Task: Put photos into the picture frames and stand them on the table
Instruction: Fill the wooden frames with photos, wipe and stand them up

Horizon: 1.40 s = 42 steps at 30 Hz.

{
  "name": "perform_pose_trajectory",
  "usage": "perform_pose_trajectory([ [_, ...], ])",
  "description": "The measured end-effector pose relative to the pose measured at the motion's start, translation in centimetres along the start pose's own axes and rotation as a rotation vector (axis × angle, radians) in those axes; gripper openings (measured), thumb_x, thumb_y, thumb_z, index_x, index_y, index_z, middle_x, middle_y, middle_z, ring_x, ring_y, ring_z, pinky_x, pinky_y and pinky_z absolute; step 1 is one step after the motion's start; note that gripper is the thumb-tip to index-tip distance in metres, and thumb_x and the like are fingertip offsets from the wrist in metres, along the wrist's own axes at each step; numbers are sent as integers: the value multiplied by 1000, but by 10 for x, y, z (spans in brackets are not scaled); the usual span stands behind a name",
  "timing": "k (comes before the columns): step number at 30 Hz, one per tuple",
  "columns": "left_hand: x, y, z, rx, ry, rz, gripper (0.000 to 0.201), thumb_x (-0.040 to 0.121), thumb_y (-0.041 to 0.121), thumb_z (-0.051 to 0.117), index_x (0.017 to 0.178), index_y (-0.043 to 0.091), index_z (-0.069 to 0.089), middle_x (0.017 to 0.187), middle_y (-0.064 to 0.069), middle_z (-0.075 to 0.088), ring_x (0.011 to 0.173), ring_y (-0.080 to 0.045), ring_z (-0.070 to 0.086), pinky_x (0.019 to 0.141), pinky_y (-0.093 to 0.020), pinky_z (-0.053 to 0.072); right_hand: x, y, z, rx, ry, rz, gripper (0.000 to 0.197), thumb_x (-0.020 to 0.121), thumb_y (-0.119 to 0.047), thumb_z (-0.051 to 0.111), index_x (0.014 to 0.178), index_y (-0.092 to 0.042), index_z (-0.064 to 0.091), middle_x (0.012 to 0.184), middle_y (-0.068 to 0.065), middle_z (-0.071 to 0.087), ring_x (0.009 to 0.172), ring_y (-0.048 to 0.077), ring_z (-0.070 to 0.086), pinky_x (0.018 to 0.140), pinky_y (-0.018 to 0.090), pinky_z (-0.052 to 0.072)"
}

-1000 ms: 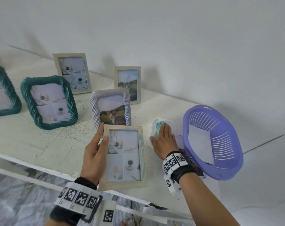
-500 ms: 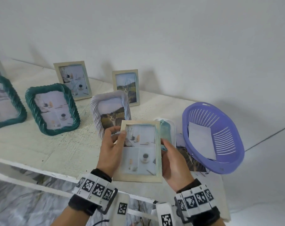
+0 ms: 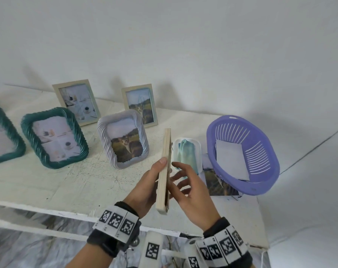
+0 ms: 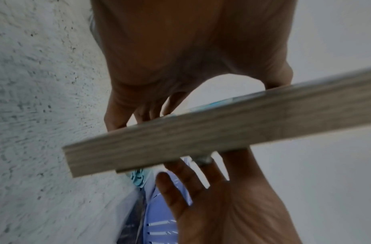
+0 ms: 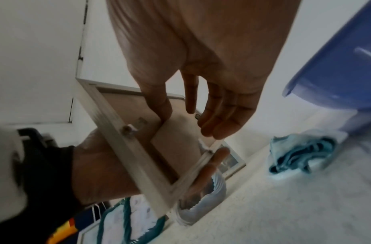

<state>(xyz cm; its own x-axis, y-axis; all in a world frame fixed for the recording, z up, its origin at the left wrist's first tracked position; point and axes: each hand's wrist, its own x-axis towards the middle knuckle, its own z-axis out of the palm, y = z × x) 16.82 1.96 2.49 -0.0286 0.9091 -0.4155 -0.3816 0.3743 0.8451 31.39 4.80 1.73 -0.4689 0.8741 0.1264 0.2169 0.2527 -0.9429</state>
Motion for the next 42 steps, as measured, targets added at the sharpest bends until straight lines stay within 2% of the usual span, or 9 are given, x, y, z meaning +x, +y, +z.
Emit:
perform_pose_trajectory([
  [9,-5,7,4,153,97,55,56,71,71,59,103,25,63,83,16,72,98,-10,68,77,-36,53,5,-2,-23,-873,175,-175,17,88,-36,55,95,-28,68,58,-7,58,47,12,53,41,24,38],
  [16,-11,-1,2,322,162,185,113,54,89,63,149,35,35,137,13,53,125,-8,52,108,-42,41,-2,-32,-23,380,81,384,36,101,-38,44,98,-20,74,77,7,74,62,25,70,57,34,55],
  [20,-20,9,-11,195,233,133,71,79,81,37,124,33,62,115,2,72,106,-17,67,90,-45,54,2,-22,-32,588,78,503,42,95,-51,43,101,-22,73,78,1,73,62,10,67,56,26,51],
  [23,-28,21,-21,154,156,42,76,85,77,21,114,27,71,107,-12,74,96,-30,67,75,-45,56,4,-15,-31,548,87,556,33,89,-57,49,88,-29,66,62,-9,57,54,7,52,61,25,43],
  [26,-40,27,-34,137,104,-50,91,84,80,14,118,18,71,108,-18,72,99,-38,68,73,-46,57,6,-1,-22,487,-20,538,68,66,-77,61,118,-33,64,87,-13,64,81,4,57,83,31,44],
  [31,-59,40,-52,157,80,-107,101,83,82,4,116,15,71,109,-16,73,102,-38,68,81,-50,55,11,-26,-2,503,-108,519,33,94,-47,48,96,-23,70,60,-10,64,55,5,58,62,28,46],
  [35,-81,57,-79,176,160,-71,97,83,81,5,114,19,72,107,-12,74,102,-35,69,72,-43,56,28,-50,25,413,-242,438,52,78,-69,59,82,-20,73,85,16,56,77,29,50,67,33,49],
  [39,-103,82,-115,207,246,4,93,86,77,7,111,18,74,105,-13,74,104,-36,68,83,-53,54,53,-74,56,285,-342,259,65,91,-62,43,104,-2,65,95,28,64,82,38,63,67,40,57],
  [42,-116,108,-147,247,274,65,95,86,76,3,115,17,72,107,-12,74,101,-30,70,77,-50,58,75,-105,82,165,-307,7,33,98,-45,43,116,-24,63,95,13,70,89,33,67,79,58,54],
])
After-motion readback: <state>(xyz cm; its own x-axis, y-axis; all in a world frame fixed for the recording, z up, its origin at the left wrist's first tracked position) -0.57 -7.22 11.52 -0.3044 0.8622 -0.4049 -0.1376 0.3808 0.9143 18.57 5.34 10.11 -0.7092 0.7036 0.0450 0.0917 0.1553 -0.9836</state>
